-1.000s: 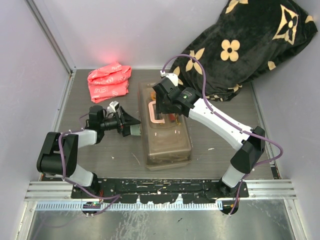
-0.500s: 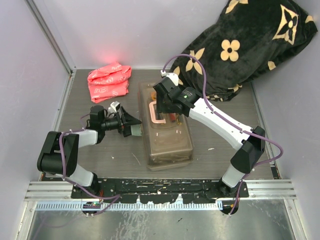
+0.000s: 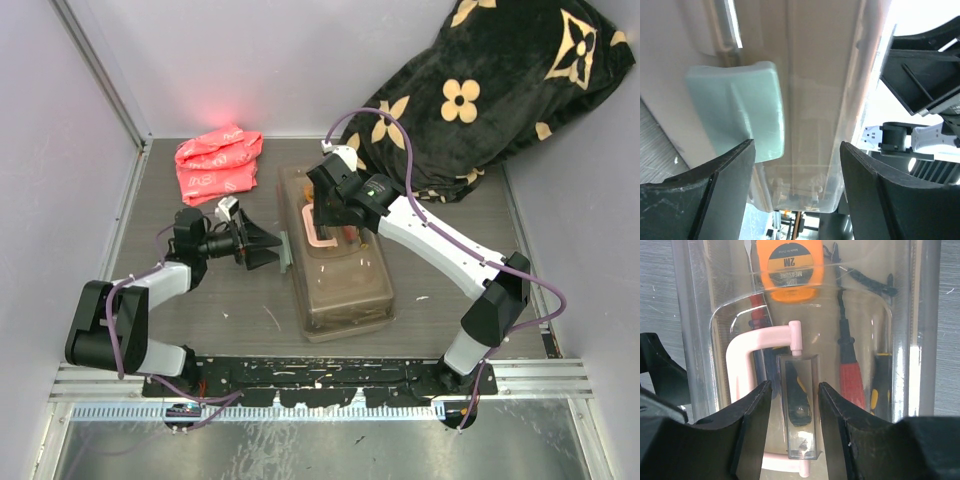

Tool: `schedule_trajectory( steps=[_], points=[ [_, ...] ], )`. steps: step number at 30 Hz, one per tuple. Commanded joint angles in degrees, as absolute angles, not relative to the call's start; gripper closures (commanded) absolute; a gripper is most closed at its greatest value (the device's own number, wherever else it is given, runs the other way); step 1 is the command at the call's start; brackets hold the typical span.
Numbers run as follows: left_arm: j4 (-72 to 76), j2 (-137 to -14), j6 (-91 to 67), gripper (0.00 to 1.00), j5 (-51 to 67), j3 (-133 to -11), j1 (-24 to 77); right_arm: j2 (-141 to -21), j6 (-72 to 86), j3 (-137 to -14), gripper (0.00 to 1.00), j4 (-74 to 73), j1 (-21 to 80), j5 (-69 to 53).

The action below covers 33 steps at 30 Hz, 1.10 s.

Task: Pack the tool kit

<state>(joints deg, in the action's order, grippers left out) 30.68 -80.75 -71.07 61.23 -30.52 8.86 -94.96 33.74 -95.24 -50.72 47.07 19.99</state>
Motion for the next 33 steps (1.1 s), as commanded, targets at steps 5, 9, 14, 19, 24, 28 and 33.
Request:
schedule_trajectory(
  steps=[5, 9, 14, 19, 24, 28, 33],
  points=[
    [36.25, -80.24, -71.52, 0.3, 64.86, -32.52, 10.06, -97.82, 34.34, -92.9, 0.53, -56.89, 47.11, 15.73],
    [36.3, -81.59, -70.36, 0.3, 64.86, -32.04, 10.19, -97.56, 34.45, -92.9, 0.53, -56.93, 47.11, 15.9],
    [32.95, -83.16, -65.71, 0.3, 63.23, -31.65, 10.35, -97.51, 34.72, -92.87, 0.53, -57.04, 47.11, 15.76],
    [31.82, -86.69, -62.93, 0.3, 61.29, -33.66, 11.46, -97.95, 34.94, -93.03, 0.55, -57.17, 47.11, 15.3],
    [33.62, -90.34, -63.25, 0.3, 60.5, -36.47, 13.46, -98.51, 34.9, -94.33, 0.56, -58.02, 47.11, 15.82],
    [36.1, -92.51, -64.32, 0.3, 60.1, -37.74, 15.02, -98.86, 34.89, -95.08, 0.56, -58.55, 47.11, 16.23],
    [31.85, -91.1, -61.21, 0.29, 59.68, -39.93, 13.53, -98.52, 35.02, -95.45, 0.56, -58.57, 47.11, 17.06]
  ],
)
